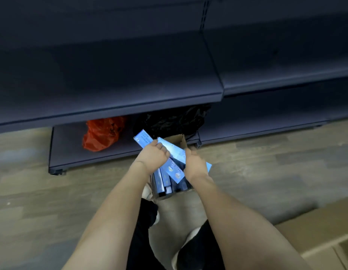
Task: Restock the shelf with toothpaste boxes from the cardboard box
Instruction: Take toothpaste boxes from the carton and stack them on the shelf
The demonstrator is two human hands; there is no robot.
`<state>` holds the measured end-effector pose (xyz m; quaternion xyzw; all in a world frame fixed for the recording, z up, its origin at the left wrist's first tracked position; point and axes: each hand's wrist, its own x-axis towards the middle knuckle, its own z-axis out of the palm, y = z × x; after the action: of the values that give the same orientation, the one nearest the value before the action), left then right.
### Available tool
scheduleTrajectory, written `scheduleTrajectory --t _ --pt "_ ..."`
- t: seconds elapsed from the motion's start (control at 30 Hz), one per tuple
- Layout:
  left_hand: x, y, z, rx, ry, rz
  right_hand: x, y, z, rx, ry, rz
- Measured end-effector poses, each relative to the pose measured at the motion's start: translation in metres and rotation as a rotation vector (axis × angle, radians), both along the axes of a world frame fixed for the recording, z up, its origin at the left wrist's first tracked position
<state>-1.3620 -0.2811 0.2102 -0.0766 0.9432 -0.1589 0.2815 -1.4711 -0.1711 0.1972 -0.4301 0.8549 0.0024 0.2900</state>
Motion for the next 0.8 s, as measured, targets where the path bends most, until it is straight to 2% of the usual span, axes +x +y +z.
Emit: scheduleTrajectory --t 0.2,0.37,0.5,0.7,0.8 --pt "0.001 -0.001 0.146 -0.144 0.120 0.029 -0.017 0.010 0.151 -0.149 0.079 0.052" --pt "0.000 -0.008 0.237 -0.261 0.213 0.011 -0.031 0.014 0.250 -0.247 0.158 0.075" --pt "0.001 -0.012 0.296 -0.307 0.373 0.044 -0.040 0.015 0.307 -0.324 0.185 0.084" --pt "0.021 -0.018 0.378 -0.378 0.430 -0.063 -0.059 0.008 0.374 -0.405 0.259 0.253" --pt "0.029 -0.028 0.408 -0.421 0.497 -0.035 -0.066 0.000 0.399 -0.426 0.288 0.322"
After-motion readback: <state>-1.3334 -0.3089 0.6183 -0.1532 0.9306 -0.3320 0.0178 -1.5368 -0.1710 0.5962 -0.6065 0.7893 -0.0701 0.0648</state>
